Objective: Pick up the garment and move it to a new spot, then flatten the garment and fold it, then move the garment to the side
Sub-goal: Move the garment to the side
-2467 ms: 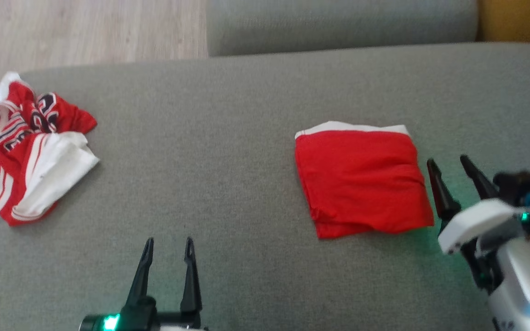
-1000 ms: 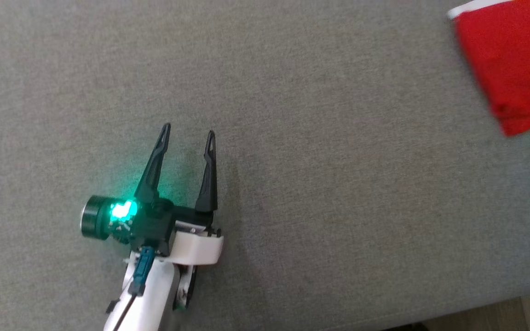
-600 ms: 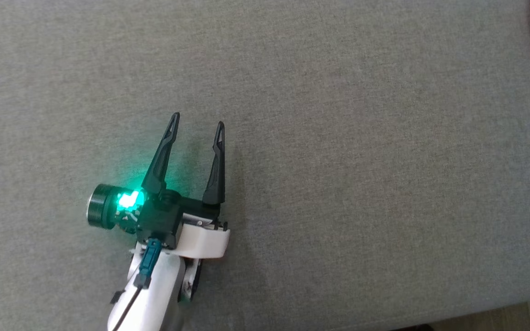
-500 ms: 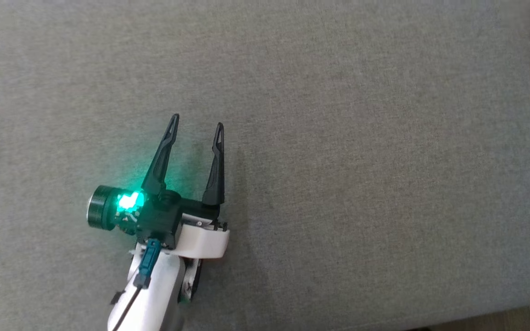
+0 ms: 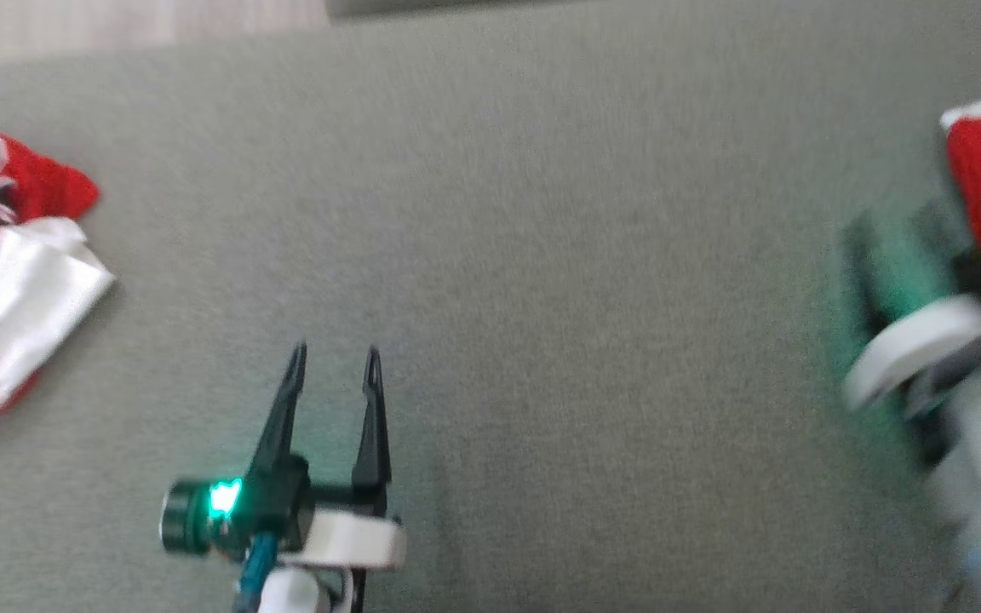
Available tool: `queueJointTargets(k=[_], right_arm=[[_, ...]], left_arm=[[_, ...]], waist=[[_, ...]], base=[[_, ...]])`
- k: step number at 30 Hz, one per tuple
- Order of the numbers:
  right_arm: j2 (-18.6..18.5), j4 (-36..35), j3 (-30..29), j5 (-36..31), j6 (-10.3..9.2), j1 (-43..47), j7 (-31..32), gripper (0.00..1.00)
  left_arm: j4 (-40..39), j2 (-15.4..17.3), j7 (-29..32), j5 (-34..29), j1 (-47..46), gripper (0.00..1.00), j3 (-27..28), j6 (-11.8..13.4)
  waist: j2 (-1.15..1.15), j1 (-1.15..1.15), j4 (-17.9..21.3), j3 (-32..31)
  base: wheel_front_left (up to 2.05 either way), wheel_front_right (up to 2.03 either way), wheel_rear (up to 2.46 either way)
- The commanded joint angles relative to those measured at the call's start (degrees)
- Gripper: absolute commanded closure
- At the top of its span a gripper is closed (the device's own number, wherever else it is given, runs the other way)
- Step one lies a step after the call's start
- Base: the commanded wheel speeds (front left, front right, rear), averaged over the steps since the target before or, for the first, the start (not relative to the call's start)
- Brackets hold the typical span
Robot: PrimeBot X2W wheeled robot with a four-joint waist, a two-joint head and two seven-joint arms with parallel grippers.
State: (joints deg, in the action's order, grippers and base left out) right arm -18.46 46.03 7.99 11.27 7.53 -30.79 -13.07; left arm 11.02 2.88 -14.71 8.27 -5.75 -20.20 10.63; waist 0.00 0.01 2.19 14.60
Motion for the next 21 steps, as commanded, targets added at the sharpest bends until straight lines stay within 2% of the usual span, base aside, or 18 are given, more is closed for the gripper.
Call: queueJointTargets(k=[1,6,10,16,21], right_arm=[[0.8,-1.5,2.3,1.0,-0.04,2.2,-0.9,0.00],[7.2,-2.8,8.5,4.7,-0.04,9.8,-1.8,0.00],[10.4,-7.6,9.8,6.4,-0.04,15.1,-1.9,0.00],[12.1,-15.9,8.9,3.8,-0.04,21.8,-1.9,0.00],[13.5,-21.0,4.2,-0.2,-0.04,26.8,-1.9,0.00]], left_arm=[[-1.4,0.0,-0.3,0.3,0.6,0.00,1.8,0.3],[-0.6,0.0,-0.3,1.4,6.1,0.00,3.0,0.6],[-1.2,0.0,-0.3,2.1,9.4,0.00,4.6,1.1],[-2.8,0.0,-0.3,1.4,13.0,0.00,8.0,1.8],[-2.8,0.0,-0.3,-0.1,15.2,0.00,9.8,0.7]], waist=[[0.00,-0.01,-2.1,-6.4],[0.00,-0.01,-2.9,-14.3],[0.00,-0.01,-2.8,-17.4],[0.00,-0.01,-1.9,-19.9],[0.00,-0.01,-1.8,-21.2]], base=[[0.00,0.00,0.00],[0.00,0.00,0.00],[0.00,0.00,0.00],[0.00,0.00,0.00],[0.00,0.00,0.00]])
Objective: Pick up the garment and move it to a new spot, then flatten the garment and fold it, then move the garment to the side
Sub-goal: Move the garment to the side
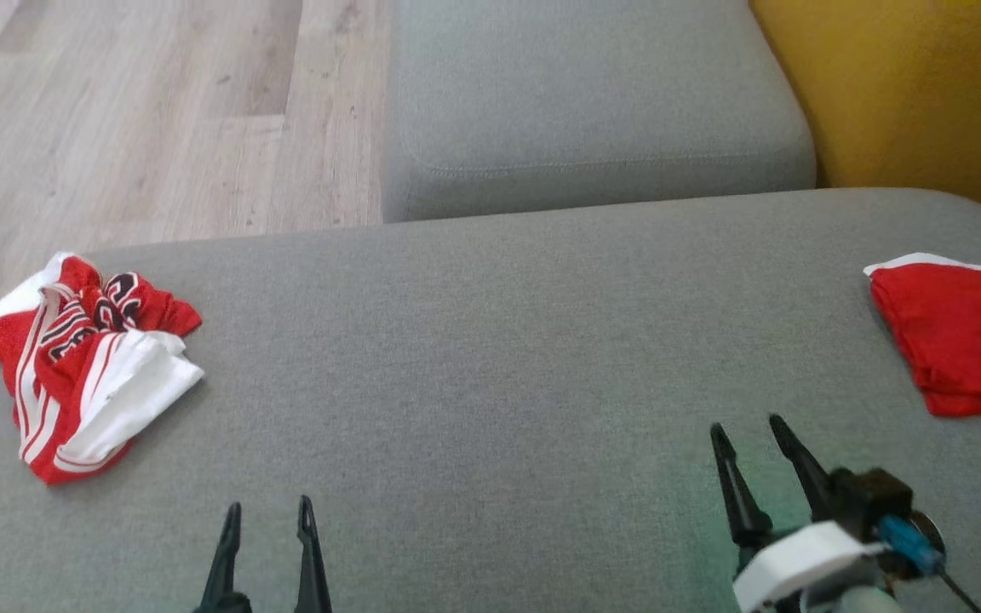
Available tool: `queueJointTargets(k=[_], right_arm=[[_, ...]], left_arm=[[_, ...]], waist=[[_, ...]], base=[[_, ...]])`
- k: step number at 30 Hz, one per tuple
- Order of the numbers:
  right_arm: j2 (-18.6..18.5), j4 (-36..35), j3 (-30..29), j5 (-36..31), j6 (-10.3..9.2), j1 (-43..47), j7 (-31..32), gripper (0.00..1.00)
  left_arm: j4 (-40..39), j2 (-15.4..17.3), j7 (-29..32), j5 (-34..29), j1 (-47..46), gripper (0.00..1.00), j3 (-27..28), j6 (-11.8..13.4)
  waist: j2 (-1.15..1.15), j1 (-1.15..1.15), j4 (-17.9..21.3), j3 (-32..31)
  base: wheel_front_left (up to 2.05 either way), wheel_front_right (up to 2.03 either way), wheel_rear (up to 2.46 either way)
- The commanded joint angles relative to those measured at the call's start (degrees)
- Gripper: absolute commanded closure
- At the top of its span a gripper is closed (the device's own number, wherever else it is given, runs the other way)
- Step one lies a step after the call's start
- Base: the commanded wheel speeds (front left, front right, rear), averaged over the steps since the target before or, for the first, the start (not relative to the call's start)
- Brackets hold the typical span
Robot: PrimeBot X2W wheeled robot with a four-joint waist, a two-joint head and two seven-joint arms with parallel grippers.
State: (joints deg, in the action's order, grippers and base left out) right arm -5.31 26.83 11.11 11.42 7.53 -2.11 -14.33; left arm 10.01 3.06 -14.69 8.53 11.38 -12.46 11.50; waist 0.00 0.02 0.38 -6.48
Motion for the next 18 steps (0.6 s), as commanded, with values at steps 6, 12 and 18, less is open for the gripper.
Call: queueJointTargets(k=[6,12,18], right_arm=[[1.6,-4.2,-1.2,-2.5,-0.04,1.8,-0.7,0.00],[2.0,-4.3,-1.8,-2.9,-0.04,2.9,-0.7,0.00],[2.2,-4.7,-2.3,-3.3,-0.04,3.1,-0.7,0.00]], left_arm=[[-2.4,-0.2,-0.3,-0.6,-0.5,0.00,3.4,-0.3],[-2.2,-0.2,-0.3,-0.6,-0.4,0.00,4.3,-0.6],[-1.6,-0.2,-0.3,-1.1,-0.4,0.00,5.0,-0.8]], waist=[[0.00,-0.02,0.3,-1.0],[0.00,-0.02,0.6,-1.2],[0.00,-0.02,1.2,-1.2]], base=[[0.00,0.00,0.00],[0.00,0.00,0.00],[0.00,0.00,0.00]])
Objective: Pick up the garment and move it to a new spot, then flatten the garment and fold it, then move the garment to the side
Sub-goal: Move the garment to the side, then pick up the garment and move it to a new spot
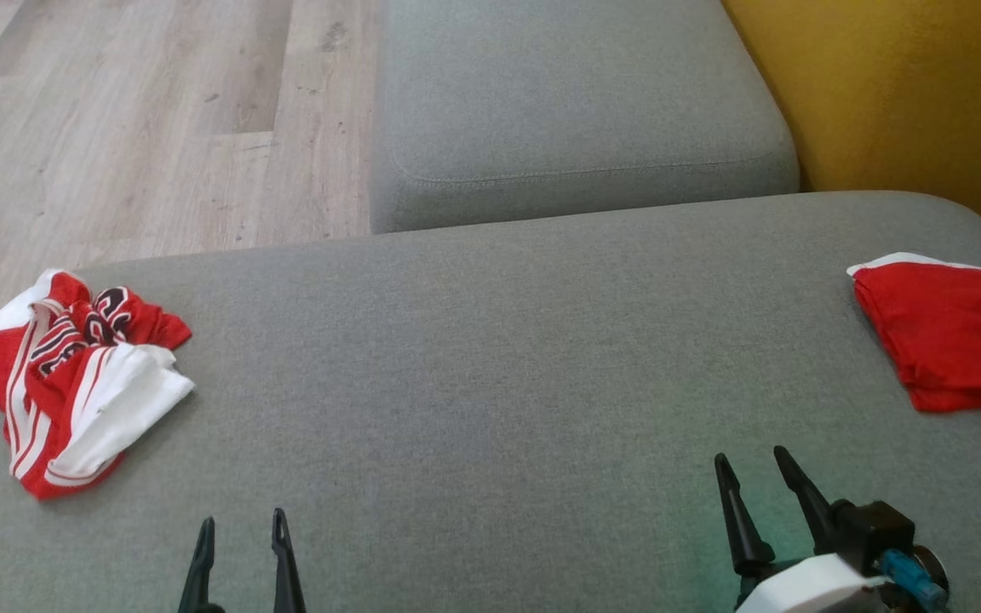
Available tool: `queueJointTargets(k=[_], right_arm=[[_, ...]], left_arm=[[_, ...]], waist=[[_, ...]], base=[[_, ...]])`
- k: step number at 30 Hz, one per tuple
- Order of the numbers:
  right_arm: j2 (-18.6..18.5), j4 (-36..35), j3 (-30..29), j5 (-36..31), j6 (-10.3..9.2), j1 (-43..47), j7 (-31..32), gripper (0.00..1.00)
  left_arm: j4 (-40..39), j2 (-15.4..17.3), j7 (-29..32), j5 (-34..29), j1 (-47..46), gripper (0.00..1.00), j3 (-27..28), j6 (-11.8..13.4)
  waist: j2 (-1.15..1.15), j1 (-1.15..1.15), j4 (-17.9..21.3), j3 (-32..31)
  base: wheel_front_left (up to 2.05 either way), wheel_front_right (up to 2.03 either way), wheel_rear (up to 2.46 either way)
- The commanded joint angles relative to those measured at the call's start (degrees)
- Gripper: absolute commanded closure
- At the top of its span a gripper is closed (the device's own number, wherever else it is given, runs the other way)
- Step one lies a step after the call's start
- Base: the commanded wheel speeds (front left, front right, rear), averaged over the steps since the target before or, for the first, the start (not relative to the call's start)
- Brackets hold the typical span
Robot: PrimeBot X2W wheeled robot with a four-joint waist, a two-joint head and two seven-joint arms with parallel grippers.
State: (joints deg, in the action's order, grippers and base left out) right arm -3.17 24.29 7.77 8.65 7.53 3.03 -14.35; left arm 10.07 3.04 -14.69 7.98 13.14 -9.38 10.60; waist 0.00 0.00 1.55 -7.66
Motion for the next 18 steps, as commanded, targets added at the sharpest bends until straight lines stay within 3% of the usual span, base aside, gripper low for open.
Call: queueJointTargets(k=[1,11,18], right_arm=[[0.1,-2.3,1.0,-0.7,-0.04,-2.0,-0.6,0.00],[0.2,-3.4,0.5,-1.4,-0.04,-1.6,-0.6,0.00],[0.2,-3.7,-0.4,-1.4,-0.04,-0.4,-0.6,0.00]], left_arm=[[-1.5,-0.2,-0.3,-0.6,-2.2,0.00,2.1,0.1],[-0.4,-0.2,-0.3,-2.4,-3.0,0.00,3.2,0.0],[-0.2,-0.1,-0.3,-3.7,-4.0,0.00,4.8,0.1]], waist=[[0.00,0.00,0.2,0.0],[0.00,0.00,-0.9,0.4],[0.00,0.00,-7.9,1.1]], base=[[0.00,0.00,0.00],[0.00,0.00,0.00],[0.00,0.00,0.00]])
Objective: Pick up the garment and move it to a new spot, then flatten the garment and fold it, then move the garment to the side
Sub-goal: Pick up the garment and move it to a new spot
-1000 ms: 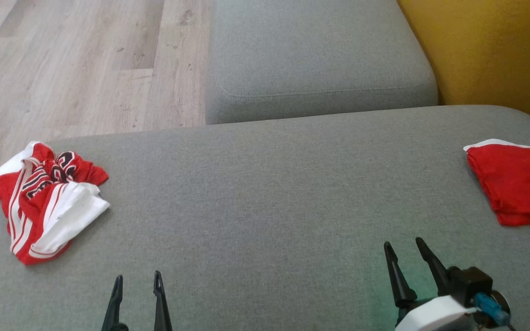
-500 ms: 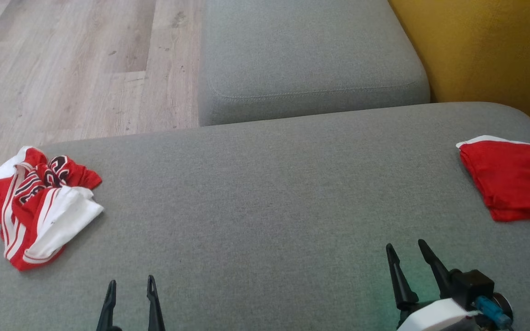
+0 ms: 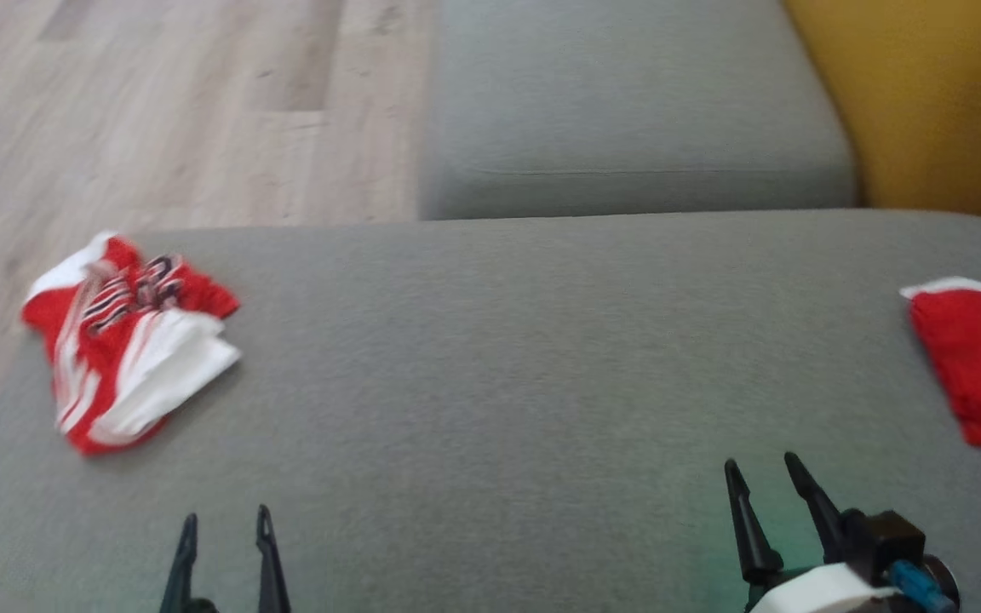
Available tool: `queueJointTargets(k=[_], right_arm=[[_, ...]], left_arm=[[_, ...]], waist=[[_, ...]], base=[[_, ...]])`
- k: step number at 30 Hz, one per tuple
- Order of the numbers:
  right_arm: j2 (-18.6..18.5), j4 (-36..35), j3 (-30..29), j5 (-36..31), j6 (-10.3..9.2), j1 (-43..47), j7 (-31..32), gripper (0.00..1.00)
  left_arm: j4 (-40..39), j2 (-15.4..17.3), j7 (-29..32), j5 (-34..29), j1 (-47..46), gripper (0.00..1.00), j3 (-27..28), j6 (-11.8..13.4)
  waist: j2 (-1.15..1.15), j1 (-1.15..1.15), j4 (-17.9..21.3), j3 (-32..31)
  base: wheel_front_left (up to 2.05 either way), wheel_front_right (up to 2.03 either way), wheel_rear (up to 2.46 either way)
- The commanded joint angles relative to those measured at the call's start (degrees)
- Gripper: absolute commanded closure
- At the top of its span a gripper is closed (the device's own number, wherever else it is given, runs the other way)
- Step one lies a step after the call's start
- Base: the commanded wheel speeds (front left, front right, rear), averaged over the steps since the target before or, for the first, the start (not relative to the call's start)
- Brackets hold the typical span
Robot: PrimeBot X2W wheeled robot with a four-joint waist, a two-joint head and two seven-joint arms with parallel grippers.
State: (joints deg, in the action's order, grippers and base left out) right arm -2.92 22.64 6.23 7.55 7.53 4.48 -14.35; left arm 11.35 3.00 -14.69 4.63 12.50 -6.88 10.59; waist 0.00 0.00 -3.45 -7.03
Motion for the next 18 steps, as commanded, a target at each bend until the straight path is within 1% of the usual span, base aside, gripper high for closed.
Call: queueJointTargets(k=[1,7,11,14,18], right_arm=[[0.0,-2.1,1.2,-0.3,-0.04,-1.8,-0.6,0.00],[0.0,-2.5,1.2,-0.3,-0.04,-1.9,-0.6,0.00],[0.0,-2.4,1.2,-0.2,-0.04,-2.4,-0.6,0.00],[0.0,-2.3,1.2,-0.4,-0.04,-2.8,-0.6,0.00],[-0.1,-2.4,1.7,-0.7,-0.04,-3.5,-0.6,0.00]], left_arm=[[-1.6,0.0,-0.3,-0.6,-3.5,0.00,2.7,0.2],[-1.7,0.3,-0.3,-1.0,-3.1,0.00,4.9,0.0],[-1.9,0.4,-0.3,-0.9,-2.2,0.00,6.3,-0.3],[-2.4,0.4,-0.3,-0.8,-1.9,0.00,7.4,-0.3],[-4.1,0.4,-0.3,-0.8,-2.2,0.00,9.5,-0.1]], waist=[[0.00,0.00,-4.4,0.7],[0.00,0.00,-14.1,1.6],[0.00,0.00,-19.7,2.2],[0.00,0.00,-22.7,2.6],[0.00,0.00,-23.9,4.0]], base=[[0.00,0.00,0.00],[0.00,0.00,0.00],[0.00,0.00,0.00],[0.00,0.00,0.00],[0.00,0.00,0.00]])
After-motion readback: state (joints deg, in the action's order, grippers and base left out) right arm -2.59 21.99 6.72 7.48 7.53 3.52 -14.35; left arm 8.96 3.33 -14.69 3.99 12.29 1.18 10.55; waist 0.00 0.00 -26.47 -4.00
